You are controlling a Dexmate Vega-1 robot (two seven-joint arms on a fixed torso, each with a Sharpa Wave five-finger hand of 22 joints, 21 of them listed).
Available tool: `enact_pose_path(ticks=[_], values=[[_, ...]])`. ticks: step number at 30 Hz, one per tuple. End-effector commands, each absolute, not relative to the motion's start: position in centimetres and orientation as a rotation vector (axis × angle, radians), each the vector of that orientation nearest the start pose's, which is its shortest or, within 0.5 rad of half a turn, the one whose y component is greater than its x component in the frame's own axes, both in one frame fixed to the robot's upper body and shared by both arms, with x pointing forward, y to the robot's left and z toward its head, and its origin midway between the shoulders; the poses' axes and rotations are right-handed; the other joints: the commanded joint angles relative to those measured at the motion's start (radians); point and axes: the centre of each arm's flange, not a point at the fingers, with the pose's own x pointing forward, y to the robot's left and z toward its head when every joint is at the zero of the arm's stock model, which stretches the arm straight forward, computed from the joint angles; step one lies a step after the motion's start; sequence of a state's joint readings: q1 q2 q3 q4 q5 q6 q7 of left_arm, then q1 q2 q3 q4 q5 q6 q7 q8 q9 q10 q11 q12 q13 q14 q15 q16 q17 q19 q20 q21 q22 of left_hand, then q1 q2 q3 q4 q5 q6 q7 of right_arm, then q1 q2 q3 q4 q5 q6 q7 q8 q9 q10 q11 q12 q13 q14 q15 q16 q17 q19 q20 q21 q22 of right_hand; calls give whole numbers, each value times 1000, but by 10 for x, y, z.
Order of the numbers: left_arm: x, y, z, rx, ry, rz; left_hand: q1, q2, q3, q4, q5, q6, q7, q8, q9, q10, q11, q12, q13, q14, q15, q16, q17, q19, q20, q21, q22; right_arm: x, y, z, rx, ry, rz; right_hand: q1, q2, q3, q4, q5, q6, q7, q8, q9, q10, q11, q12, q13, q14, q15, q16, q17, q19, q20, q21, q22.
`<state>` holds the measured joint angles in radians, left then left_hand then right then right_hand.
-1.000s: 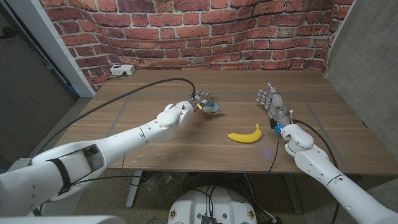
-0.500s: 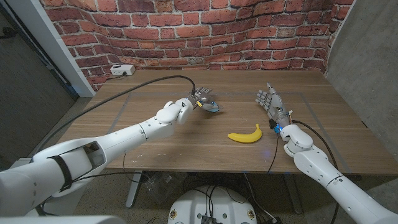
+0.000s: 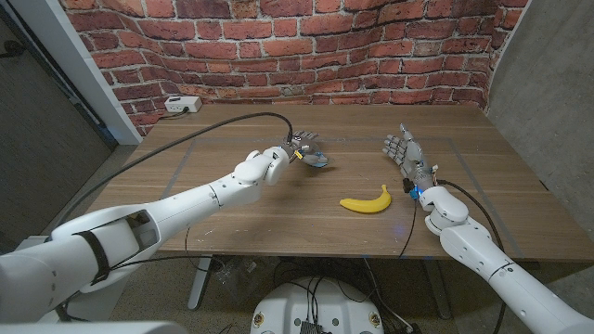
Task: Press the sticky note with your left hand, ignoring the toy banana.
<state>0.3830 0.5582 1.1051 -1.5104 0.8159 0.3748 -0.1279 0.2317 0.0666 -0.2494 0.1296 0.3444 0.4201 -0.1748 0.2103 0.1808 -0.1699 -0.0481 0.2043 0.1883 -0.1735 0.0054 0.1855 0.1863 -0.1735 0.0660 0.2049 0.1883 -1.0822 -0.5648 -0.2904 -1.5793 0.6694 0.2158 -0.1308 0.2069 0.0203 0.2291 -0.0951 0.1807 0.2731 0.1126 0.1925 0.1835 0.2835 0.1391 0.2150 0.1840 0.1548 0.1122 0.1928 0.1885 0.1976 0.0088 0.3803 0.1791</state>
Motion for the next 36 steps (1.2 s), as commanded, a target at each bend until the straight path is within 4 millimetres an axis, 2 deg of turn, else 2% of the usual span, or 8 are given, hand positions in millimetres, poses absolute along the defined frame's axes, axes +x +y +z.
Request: enact_pose_path(ticks=[1,17,36], values=[[658,83,10,1813,-567,-53,6,6,-9,1,7,5,-5,-5,3,-164,2,5,3,-241,0,4,2,-231,2,5,4,600,-296,-73,103,-532,126,-7,5,-4,-2,-1,-1,-4,2,5,7,0,1,3,9,-2,-2,1,6,2,-6,3],[665,80,9,1801,-578,-70,10,9,-11,0,8,4,-9,-7,3,-164,2,5,3,-241,0,4,2,-231,2,6,4,598,-295,-74,101,-529,119,-8,5,-5,-3,-1,-1,-4,2,5,7,0,1,3,9,-3,-3,1,8,1,-9,3],[675,90,18,1809,-556,-31,13,13,-13,-1,9,0,-14,-10,3,-165,1,5,3,-240,1,4,2,-231,2,6,4,601,-292,-76,102,-514,120,-9,5,-6,-3,-1,-1,-3,2,5,7,0,1,3,9,-2,-3,1,9,2,-12,3]])
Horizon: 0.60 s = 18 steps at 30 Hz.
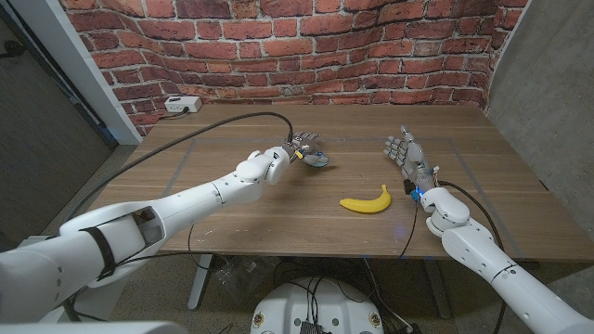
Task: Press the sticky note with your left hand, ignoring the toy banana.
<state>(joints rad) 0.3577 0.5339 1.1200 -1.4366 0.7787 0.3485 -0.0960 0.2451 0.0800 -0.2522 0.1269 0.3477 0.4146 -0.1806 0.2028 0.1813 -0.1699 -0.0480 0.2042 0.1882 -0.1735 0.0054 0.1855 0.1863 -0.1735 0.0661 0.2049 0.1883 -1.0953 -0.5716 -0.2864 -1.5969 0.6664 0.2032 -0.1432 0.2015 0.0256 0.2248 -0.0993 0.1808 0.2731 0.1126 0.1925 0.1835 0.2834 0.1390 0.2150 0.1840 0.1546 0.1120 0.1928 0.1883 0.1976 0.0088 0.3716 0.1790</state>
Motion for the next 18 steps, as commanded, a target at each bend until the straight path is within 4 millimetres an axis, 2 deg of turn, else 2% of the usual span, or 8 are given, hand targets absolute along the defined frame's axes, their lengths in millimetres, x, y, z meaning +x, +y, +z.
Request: enact_pose_path(ticks=[1,12,18], values=[[675,90,18,1809,-557,-30,0,0,-10,2,6,4,-8,-3,3,-165,0,5,3,-240,1,4,2,-231,2,6,4,601,-292,-76,102,-514,120,-4,0,-1,1,-1,-1,-3,2,5,7,0,1,3,9,-2,-3,1,9,2,-4,3],[680,89,23,1810,-558,-23,3,2,-11,1,6,5,-12,-3,3,-167,0,5,4,-241,2,4,2,-231,1,7,4,600,-294,-77,105,-512,112,-4,0,-1,1,-1,-1,-3,2,5,7,0,0,3,9,-3,-3,1,10,2,-6,3],[673,88,25,1784,-573,-25,4,3,-12,0,7,4,-12,-4,3,-168,1,5,4,-239,1,5,2,-231,1,7,4,600,-295,-76,106,-514,112,-4,0,-1,0,-1,-2,-3,2,5,7,0,0,3,8,-2,-3,1,10,2,-7,3]])
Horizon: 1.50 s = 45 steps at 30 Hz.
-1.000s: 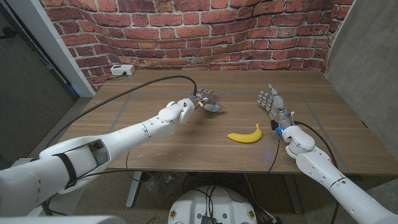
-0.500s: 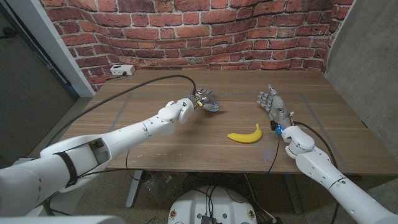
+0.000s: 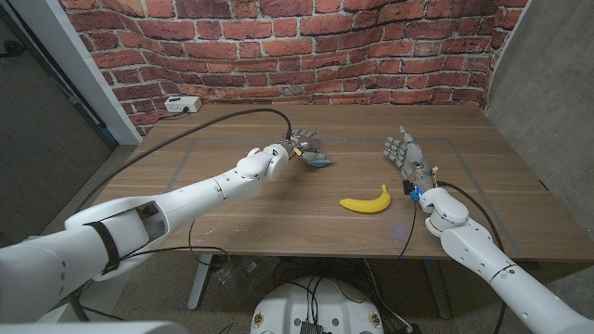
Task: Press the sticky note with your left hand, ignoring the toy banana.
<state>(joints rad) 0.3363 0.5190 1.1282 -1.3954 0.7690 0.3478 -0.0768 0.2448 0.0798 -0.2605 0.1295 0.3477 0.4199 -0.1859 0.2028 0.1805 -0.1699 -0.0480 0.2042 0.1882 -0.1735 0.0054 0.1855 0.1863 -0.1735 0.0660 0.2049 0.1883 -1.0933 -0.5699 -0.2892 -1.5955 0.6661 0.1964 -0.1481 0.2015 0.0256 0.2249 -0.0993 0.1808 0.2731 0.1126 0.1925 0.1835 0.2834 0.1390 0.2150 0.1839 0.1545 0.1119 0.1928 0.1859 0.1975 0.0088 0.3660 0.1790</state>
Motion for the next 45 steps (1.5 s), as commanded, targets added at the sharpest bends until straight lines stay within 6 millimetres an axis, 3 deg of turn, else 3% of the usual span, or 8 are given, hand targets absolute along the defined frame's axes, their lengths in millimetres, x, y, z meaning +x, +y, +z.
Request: enact_pose_path(ticks=[1,14,45], values=[[670,88,25,1780,-580,-21,5,4,-4,-2,7,-1,-6,-4,4,-167,1,5,4,-239,1,5,2,-231,1,7,4,600,-296,-76,105,-515,113,-4,0,-2,0,-1,-2,-3,2,5,8,0,1,3,9,-2,-3,4,10,2,-1,3],[643,86,23,1743,-610,8,9,7,-6,-4,7,-1,-6,-4,4,-165,3,6,4,-238,2,5,2,-231,2,8,4,604,-297,-74,105,-518,129,-4,1,-2,0,-1,-3,-3,2,5,7,0,0,3,9,-2,-3,4,11,2,-4,3],[636,70,4,1807,-573,-2,15,12,-11,-4,8,16,0,1,4,-165,0,7,3,-243,4,3,2,-239,3,6,4,604,-304,-80,121,-521,126,-6,2,-3,-1,-1,-3,-4,2,5,8,0,0,3,10,-2,-3,4,14,2,-10,3]])
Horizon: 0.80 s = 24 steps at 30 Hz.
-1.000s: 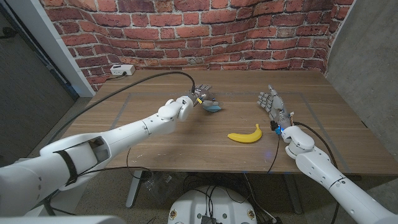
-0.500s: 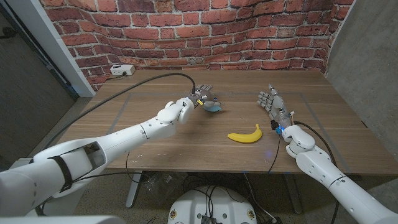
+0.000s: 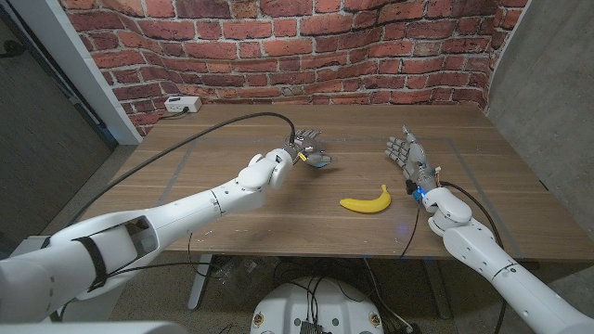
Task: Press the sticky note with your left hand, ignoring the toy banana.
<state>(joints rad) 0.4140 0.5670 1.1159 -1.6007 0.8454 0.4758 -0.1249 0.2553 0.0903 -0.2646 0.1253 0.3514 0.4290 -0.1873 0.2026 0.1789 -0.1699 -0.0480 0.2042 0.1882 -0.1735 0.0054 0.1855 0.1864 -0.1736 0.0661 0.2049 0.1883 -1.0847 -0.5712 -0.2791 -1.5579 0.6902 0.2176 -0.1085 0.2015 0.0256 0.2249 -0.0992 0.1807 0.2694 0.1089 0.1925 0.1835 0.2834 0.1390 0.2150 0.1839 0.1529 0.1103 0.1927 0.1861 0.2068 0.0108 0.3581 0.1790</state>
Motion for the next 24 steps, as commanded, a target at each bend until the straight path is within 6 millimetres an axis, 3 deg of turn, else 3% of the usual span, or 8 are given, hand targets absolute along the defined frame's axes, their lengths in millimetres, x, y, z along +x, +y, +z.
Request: enact_pose_path(ticks=[1,24], values=[[636,70,4,1807,-572,-4,5,1,-7,0,4,7,1,1,6,-165,1,7,3,-243,4,3,2,-240,3,6,4,604,-304,-80,121,-520,126,-6,2,-3,-1,-1,1,0,2,5,8,0,0,3,12,0,-3,3,5,0,-3,3],[648,59,-6,1813,-569,-70,8,4,-10,-1,5,7,1,0,6,-165,0,7,3,-243,4,3,2,-241,4,6,4,608,-303,-79,121,-517,122,-6,3,-3,-2,0,1,0,2,5,8,1,0,3,11,0,-4,3,6,0,-7,4]])
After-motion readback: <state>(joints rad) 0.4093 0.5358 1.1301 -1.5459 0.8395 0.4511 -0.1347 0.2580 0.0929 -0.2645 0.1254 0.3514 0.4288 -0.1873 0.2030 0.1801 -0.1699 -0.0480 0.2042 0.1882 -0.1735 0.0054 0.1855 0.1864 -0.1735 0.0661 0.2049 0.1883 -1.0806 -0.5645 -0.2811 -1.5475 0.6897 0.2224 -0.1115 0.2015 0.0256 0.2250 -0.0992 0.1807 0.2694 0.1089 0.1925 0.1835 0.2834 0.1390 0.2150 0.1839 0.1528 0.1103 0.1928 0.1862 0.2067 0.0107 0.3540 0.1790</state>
